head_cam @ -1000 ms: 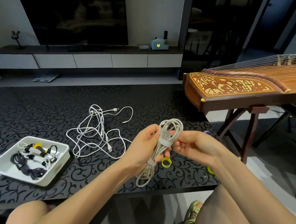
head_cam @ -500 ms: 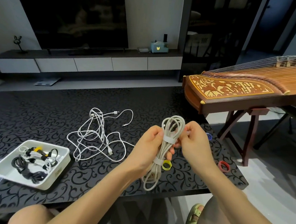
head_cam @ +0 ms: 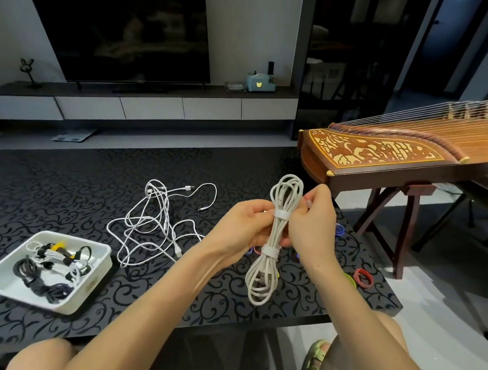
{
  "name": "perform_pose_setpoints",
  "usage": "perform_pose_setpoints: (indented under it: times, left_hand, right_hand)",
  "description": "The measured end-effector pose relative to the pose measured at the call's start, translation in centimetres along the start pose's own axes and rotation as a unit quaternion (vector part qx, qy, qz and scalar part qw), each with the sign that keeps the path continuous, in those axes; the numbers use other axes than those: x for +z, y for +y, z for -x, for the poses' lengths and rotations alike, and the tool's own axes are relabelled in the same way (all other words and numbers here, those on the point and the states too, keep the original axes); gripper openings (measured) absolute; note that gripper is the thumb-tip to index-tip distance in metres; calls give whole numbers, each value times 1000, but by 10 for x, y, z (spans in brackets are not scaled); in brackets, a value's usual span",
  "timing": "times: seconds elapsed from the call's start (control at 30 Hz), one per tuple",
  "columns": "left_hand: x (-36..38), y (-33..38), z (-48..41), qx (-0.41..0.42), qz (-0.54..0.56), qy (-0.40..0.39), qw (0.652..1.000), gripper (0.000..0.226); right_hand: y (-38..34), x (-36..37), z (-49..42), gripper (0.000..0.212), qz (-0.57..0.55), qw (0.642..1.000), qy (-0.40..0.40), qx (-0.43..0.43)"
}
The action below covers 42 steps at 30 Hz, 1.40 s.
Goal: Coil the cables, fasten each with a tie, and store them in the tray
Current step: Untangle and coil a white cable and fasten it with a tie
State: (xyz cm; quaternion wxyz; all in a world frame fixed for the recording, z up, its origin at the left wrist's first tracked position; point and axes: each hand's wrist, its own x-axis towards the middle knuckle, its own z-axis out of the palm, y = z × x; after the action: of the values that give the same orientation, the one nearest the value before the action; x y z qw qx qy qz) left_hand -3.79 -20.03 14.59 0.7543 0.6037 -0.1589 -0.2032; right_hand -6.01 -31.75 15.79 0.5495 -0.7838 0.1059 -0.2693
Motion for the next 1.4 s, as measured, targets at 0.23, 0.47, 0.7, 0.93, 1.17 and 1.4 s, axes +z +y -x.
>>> perform_pose_setpoints:
  times: [0.23, 0.47, 0.7, 0.93, 1.17, 1.4]
  left_hand:
    - [1, 12, -5, 47, -88, 3, 995, 8]
    - [10, -6, -18, 93, -92, 123, 984, 23]
    - [0, -20, -30, 106, -215, 220, 946, 26]
    - [-14, -14, -26, 98, -142, 191, 966, 15]
    - [-15, -7, -21, 21, 152, 138, 978, 18]
    - [-18, 1, -16, 0, 282, 101, 954, 15]
  right_hand:
    - [-2, -1, -10, 29, 31, 999, -19, -15]
    - [10, 13, -27, 19, 87, 995, 45, 26]
    - [14, 41, -34, 12, 164, 982, 78, 46]
    - [11, 55, -38, 9, 195, 978, 74, 12]
    - [25, 51, -35, 11, 118, 989, 49, 70]
    - [23, 41, -26, 18, 82, 994, 36, 57]
